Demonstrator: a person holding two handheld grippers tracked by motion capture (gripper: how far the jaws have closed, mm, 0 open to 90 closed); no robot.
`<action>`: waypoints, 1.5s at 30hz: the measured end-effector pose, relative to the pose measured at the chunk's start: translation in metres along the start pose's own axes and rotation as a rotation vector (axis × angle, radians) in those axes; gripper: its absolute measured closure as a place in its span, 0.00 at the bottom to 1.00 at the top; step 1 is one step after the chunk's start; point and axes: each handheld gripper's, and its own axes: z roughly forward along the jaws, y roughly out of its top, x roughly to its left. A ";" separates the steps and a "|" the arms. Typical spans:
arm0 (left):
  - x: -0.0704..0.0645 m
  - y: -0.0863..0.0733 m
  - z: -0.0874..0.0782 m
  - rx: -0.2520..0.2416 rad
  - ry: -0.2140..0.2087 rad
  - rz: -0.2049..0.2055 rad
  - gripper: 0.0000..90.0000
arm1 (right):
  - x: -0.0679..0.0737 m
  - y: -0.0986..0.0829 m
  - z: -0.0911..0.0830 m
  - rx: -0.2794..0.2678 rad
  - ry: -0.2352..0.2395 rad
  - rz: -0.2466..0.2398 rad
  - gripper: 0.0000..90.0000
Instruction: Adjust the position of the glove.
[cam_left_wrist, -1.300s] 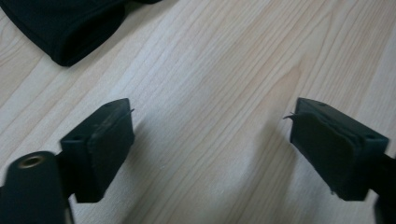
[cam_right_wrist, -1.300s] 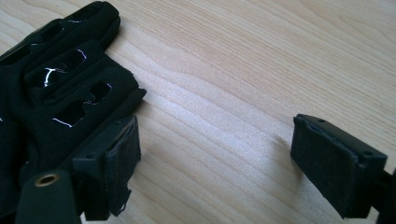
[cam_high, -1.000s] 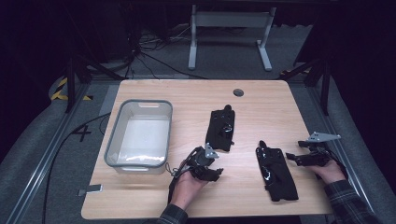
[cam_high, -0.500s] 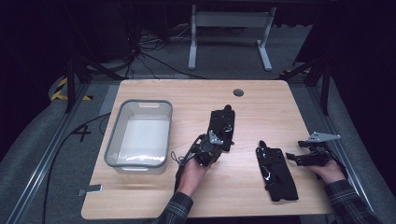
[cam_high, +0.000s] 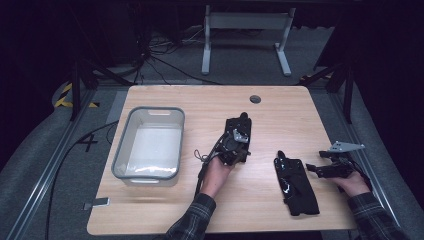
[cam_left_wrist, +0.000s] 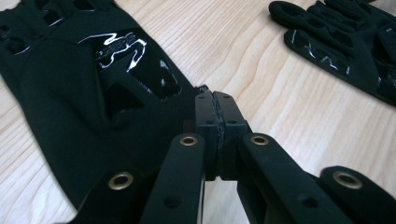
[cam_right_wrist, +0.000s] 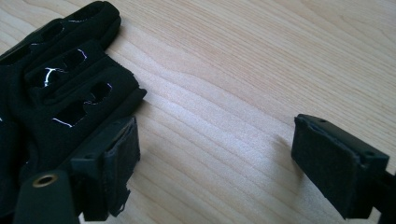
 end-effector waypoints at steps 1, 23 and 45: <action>0.001 0.000 0.003 0.004 0.000 0.000 1.00 | 0.000 0.000 0.000 0.000 0.000 0.000 0.18; -0.018 -0.019 0.003 0.085 -0.076 0.030 1.00 | 0.000 0.000 0.000 0.003 0.000 -0.001 0.17; -0.052 -0.056 -0.026 0.115 -0.177 0.061 1.00 | 0.000 0.001 0.000 0.004 -0.001 -0.004 0.17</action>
